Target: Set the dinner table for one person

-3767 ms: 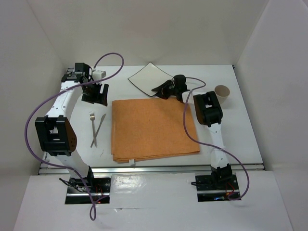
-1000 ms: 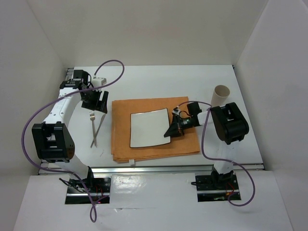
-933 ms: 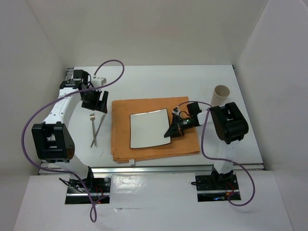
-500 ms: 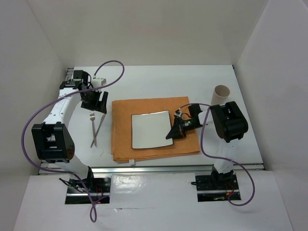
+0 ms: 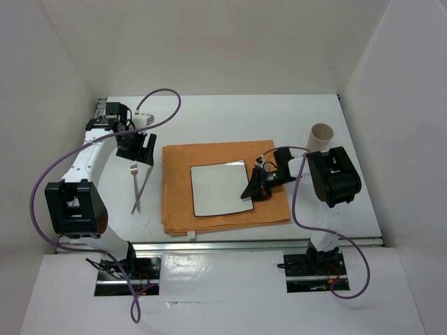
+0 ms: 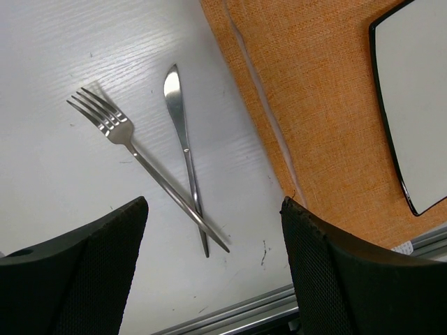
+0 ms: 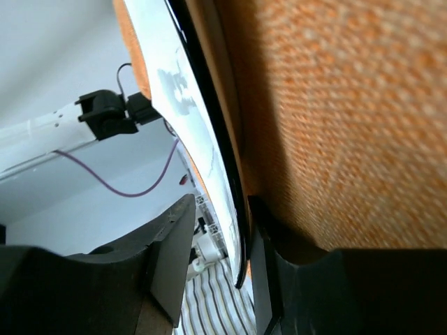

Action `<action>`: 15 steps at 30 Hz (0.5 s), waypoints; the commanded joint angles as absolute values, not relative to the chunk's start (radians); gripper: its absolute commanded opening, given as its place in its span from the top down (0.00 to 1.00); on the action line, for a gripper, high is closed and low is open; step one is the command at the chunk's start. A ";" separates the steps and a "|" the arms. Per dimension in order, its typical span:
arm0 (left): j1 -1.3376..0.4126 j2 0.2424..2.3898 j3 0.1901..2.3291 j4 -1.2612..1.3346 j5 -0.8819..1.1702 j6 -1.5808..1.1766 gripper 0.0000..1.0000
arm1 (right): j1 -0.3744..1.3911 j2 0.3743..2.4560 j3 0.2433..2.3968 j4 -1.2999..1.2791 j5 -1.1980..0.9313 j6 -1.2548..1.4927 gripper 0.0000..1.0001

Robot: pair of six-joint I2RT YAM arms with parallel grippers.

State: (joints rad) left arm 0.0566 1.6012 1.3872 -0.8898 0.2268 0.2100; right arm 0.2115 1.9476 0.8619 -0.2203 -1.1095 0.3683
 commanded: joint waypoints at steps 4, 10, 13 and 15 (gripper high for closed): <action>0.061 1.562 1.388 -0.893 0.212 0.239 0.17 | 0.201 1.921 0.862 -0.365 -0.999 0.414 0.64; 0.061 1.562 1.388 -0.893 0.212 0.249 0.17 | 0.201 1.891 0.851 -0.385 -0.989 0.414 0.91; 0.061 1.562 1.388 -0.893 0.212 0.249 0.17 | 0.201 1.891 0.839 -0.385 -0.989 0.414 0.94; 0.061 1.562 1.388 -0.893 0.212 0.249 0.17 | 0.201 1.891 0.827 -0.385 -1.000 0.414 0.94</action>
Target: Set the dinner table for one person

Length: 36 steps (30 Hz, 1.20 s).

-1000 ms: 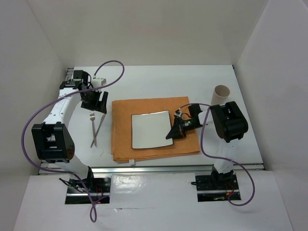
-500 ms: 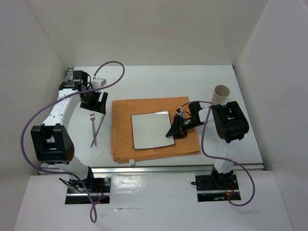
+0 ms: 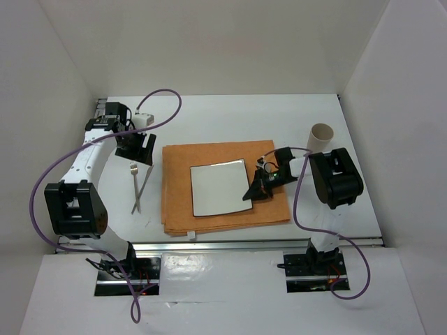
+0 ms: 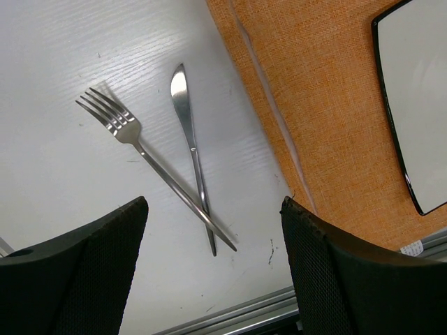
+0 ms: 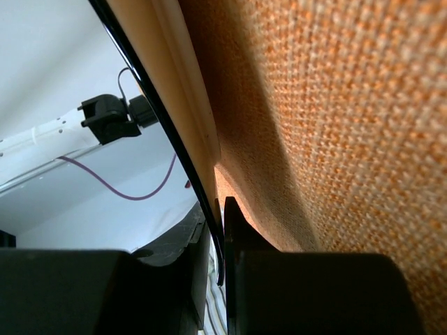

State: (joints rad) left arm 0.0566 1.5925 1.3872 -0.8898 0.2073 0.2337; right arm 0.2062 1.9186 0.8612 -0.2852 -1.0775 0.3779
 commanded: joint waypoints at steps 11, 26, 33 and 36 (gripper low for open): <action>0.061 1.552 1.370 -0.893 0.222 0.249 0.17 | 0.250 1.924 0.828 -0.408 -0.956 0.423 0.81; 0.061 1.534 1.370 -0.893 0.222 0.258 0.17 | 0.250 1.672 0.903 -0.622 -0.525 0.463 0.29; 0.061 1.525 1.370 -0.893 0.222 0.258 0.17 | 0.319 1.546 0.901 -0.638 -0.267 0.517 0.72; 0.061 1.525 1.370 -0.893 0.232 0.258 0.17 | 0.331 1.546 0.890 -0.591 -0.247 0.526 0.88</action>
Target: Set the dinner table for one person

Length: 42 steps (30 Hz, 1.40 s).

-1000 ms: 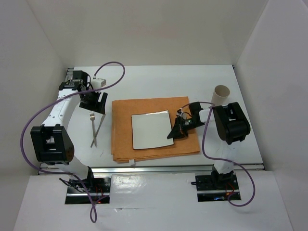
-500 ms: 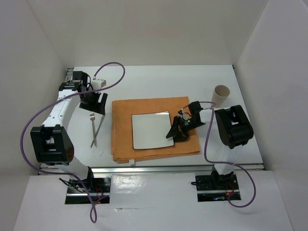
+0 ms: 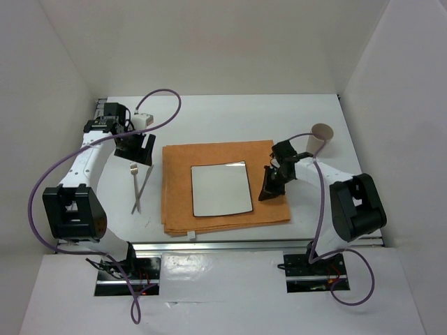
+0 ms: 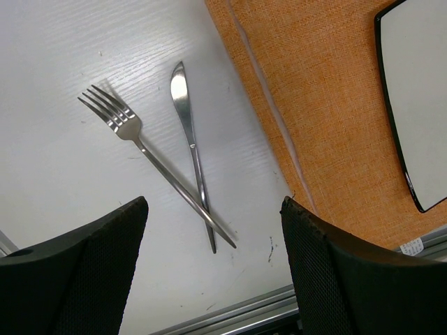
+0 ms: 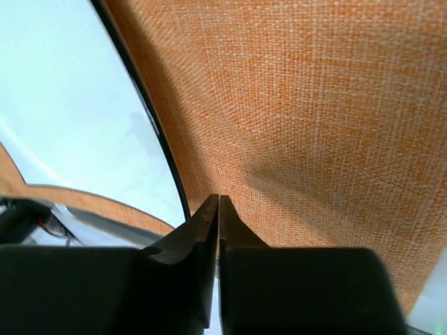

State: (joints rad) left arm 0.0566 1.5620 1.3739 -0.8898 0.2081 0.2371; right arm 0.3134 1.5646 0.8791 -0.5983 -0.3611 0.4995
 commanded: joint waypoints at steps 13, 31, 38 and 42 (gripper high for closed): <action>0.061 1.516 1.361 -0.893 0.222 0.258 0.17 | 0.472 1.658 0.923 -0.535 -0.285 0.578 1.00; 0.061 1.516 1.351 -0.893 0.232 0.258 0.17 | 0.456 1.635 1.043 -0.759 -0.003 0.535 0.91; 0.061 1.516 1.351 -0.884 0.184 0.258 0.17 | 0.255 1.556 1.372 -0.828 0.037 0.405 0.43; 0.037 1.506 1.280 -0.844 0.025 0.301 0.17 | 0.255 1.500 1.466 -0.746 -0.066 0.344 0.34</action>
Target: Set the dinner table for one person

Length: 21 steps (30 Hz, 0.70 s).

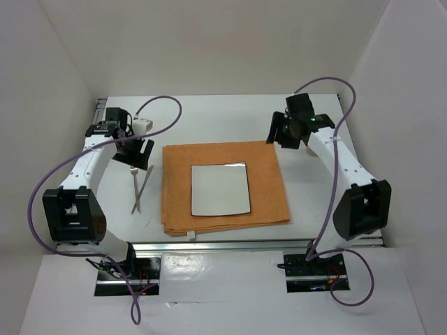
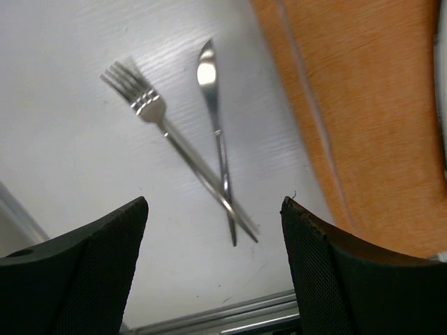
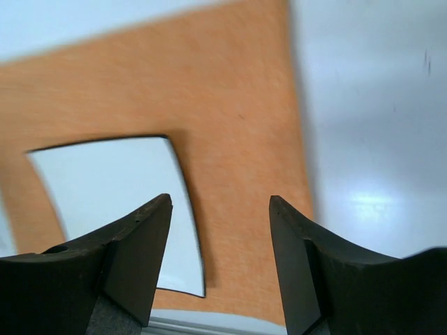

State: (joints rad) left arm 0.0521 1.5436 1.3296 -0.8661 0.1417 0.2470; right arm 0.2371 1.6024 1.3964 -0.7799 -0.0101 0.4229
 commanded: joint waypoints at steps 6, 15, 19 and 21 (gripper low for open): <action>-0.048 1.555 1.132 -0.698 -0.300 0.295 0.18 | 0.264 1.457 1.347 -0.660 -0.144 0.370 0.33; 0.081 1.689 1.232 -0.756 -0.034 0.180 0.27 | 0.295 1.416 1.230 -0.617 -0.183 0.391 0.33; 0.100 1.759 1.242 -0.788 0.095 0.179 0.28 | 0.295 1.405 1.203 -0.607 -0.183 0.391 0.33; 0.112 1.782 1.252 -0.788 0.141 0.166 0.28 | 0.295 1.394 1.194 -0.598 -0.183 0.391 0.33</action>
